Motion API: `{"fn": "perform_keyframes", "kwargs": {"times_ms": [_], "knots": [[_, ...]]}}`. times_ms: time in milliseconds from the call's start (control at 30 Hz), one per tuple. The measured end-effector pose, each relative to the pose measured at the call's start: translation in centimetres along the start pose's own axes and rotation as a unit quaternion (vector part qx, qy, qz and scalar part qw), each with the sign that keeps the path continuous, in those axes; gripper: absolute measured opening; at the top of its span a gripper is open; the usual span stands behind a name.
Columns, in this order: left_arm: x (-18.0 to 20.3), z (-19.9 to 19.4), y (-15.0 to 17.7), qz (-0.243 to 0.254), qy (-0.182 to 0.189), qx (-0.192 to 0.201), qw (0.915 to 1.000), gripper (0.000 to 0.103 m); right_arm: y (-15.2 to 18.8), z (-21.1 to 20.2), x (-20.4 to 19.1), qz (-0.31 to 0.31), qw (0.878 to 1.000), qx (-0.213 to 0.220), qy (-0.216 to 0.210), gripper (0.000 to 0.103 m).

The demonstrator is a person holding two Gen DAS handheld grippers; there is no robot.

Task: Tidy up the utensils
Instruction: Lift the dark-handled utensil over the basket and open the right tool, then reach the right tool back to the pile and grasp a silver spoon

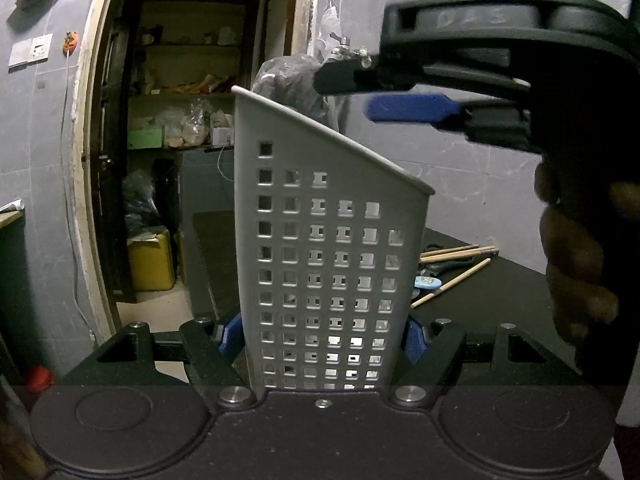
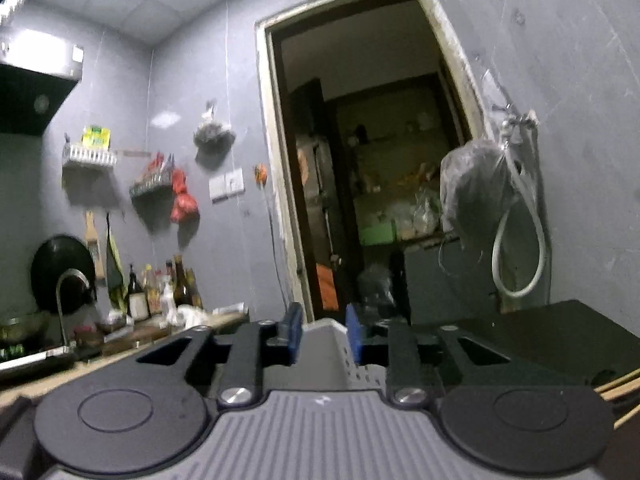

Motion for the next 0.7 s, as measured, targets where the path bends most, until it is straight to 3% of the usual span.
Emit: {"fn": "perform_keyframes", "kwargs": {"times_ms": [33,67,133,267,333,467,700], "knots": [[0.0,0.0,0.0,0.0,0.001,0.0,1.0,0.076,0.2,-0.2,-0.1,-0.001,1.0,-0.001,-0.002,0.058],[0.0,-0.1,0.0,-0.001,0.001,0.0,1.0,0.076,0.3,-0.5,-0.1,-0.001,1.0,0.003,-0.003,0.066],[0.0,-0.2,0.0,0.0,0.0,0.0,1.0,0.076,0.2,-1.2,0.0,-0.005,1.0,0.017,0.0,0.071],[0.1,-0.3,0.1,0.0,-0.001,0.0,1.0,0.076,-0.2,-2.8,1.0,-0.004,0.999,0.046,0.014,0.103],[0.1,-0.3,0.1,-0.001,-0.001,0.0,1.0,0.076,-0.3,-3.9,2.0,0.005,0.998,0.064,0.021,0.103],[0.1,-0.3,0.1,-0.002,-0.001,0.0,1.0,0.076,0.0,-5.0,4.5,0.003,0.996,0.062,0.062,0.103],[0.2,-0.3,0.0,-0.004,-0.008,0.0,1.0,0.076,3.4,-4.9,10.1,0.04,0.988,0.0,0.147,0.103]]}}
Point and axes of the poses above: each gripper's, at about its wrist camera, not at the fingertips, and z roughly the way its jaws point, x to its right, y to its underside, the point moved 10 cm from there along z, roughly the way its jaws point, and after that the axes turned 8 degrees about y, right-handed, at the moved point
